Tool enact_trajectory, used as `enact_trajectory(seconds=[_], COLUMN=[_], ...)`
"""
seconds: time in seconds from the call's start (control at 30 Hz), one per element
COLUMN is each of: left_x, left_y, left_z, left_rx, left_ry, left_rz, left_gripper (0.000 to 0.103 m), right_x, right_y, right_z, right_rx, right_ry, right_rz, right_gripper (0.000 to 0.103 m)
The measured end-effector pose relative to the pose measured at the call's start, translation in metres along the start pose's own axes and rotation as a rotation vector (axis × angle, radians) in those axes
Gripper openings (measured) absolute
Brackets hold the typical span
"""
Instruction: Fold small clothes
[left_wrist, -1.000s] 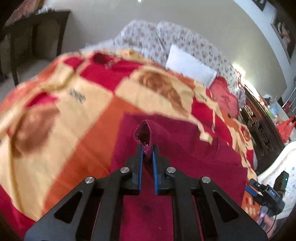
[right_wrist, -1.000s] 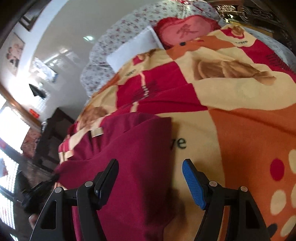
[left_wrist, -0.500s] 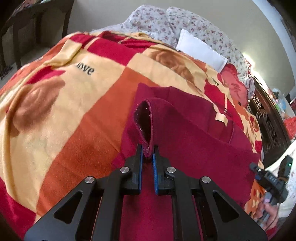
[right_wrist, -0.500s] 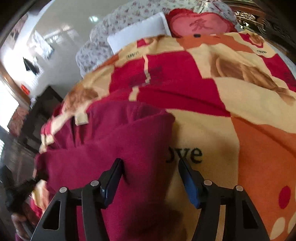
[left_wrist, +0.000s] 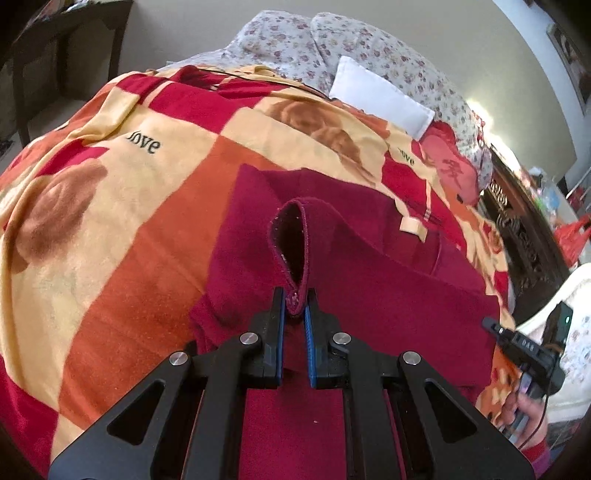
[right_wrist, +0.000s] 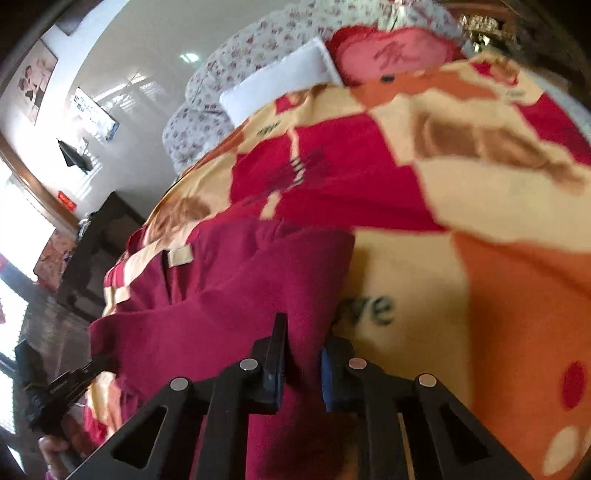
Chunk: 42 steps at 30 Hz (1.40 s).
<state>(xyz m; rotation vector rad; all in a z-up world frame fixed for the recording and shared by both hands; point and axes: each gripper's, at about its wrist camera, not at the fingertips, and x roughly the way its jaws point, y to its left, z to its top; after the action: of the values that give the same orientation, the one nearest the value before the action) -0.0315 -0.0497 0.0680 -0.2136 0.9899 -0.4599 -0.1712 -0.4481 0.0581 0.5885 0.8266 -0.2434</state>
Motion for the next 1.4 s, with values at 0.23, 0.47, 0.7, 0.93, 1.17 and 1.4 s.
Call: enact_trajectory(seconds=[0.23, 0.47, 0.7, 0.93, 1.17, 1.4], left_x=[0.008, -0.015, -0.034, -0.019, 0.023, 0.057], left_y=[0.021, 0.013, 0.008, 0.0, -0.015, -0.015], left_z=[-0.005, -0.004, -0.002, 0.003, 0.007, 0.01], left_rx=[-0.059, -0.027, 0.021, 0.049, 0.109, 0.143], left_ry=[0.024, -0.021, -0.066, -0.051, -0.005, 0.047], left_rz=[0.026, 0.018, 0.055, 0.07, 0.125, 0.182], left_gripper=[0.008, 0.01, 0.013, 0.021, 0.021, 0.021], right_x=[-0.025, -0.048, -0.018, -0.051, -0.037, -0.006], right_y=[-0.01, 0.035, 0.009, 0.02, 0.044, 0.024], right_z=[-0.009, -0.051, -0.072, -0.06, -0.048, -0.055], right_rx=[0.047, -0.122, -0.112, -0.101, -0.147, -0.127], right_ry=[0.016, 0.026, 0.132, 0.041, 0.023, 0.077], right_rz=[0.011, 0.083, -0.058, -0.032, -0.026, -0.074], right_gripper=[0.029, 0.031, 0.031, 0.031, 0.031, 0.031])
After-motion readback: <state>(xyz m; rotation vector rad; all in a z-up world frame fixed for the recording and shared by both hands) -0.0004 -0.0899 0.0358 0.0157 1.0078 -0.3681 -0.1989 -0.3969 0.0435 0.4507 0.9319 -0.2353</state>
